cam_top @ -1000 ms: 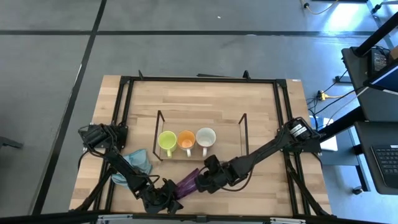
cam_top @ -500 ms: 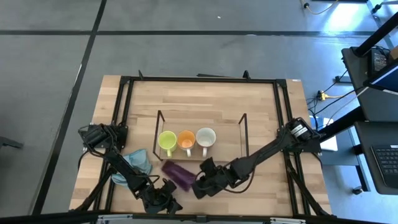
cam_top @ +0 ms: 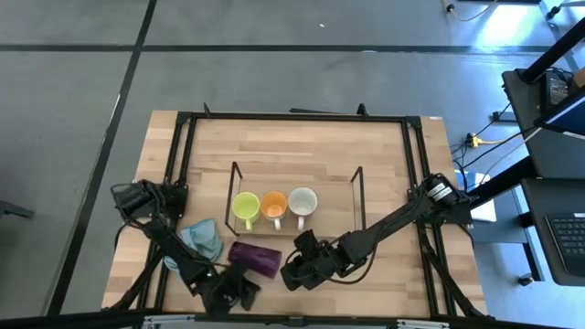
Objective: Stack small to large cups/mugs on shelf
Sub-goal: Put the violet cup on the shelf
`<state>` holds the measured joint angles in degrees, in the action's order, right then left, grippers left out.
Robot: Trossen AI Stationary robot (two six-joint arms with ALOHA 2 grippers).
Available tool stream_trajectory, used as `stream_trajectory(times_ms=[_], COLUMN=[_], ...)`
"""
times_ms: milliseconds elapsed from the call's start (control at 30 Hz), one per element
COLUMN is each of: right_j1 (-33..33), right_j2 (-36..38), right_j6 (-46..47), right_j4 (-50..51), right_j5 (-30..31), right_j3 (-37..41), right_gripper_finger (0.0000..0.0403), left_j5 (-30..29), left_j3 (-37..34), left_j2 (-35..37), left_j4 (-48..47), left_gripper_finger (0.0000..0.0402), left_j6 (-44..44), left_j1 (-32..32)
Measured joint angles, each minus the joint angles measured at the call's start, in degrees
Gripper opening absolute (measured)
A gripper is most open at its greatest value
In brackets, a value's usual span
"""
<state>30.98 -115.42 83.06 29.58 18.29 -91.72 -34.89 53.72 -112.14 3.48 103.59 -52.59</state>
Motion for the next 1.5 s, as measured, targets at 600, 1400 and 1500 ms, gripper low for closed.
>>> stream_trajectory(times_ms=[600,1400,1500], right_j1=[-0.04,-0.86,-1.27], right_j2=[0.0,-5.03,-5.03], right_j6=[6.86,11.12,10.98], right_j4=[-0.91,-8.31,-9.69], right_j5=[2.72,3.57,3.67], right_j3=[0.17,0.26,0.26], right_gripper_finger=[0.0169,0.0147,0.0157], left_j5=[1.88,-3.19,-3.22], left_j3=[-1.86,-6.08,-6.06], left_j2=[13.41,13.54,13.54], left_j4=[-48.32,-41.52,-41.11], left_gripper_finger=[0.0042,0.0035,0.0033], left_j6=[20.74,17.54,17.14], left_j1=[-9.67,-7.16,-7.16])
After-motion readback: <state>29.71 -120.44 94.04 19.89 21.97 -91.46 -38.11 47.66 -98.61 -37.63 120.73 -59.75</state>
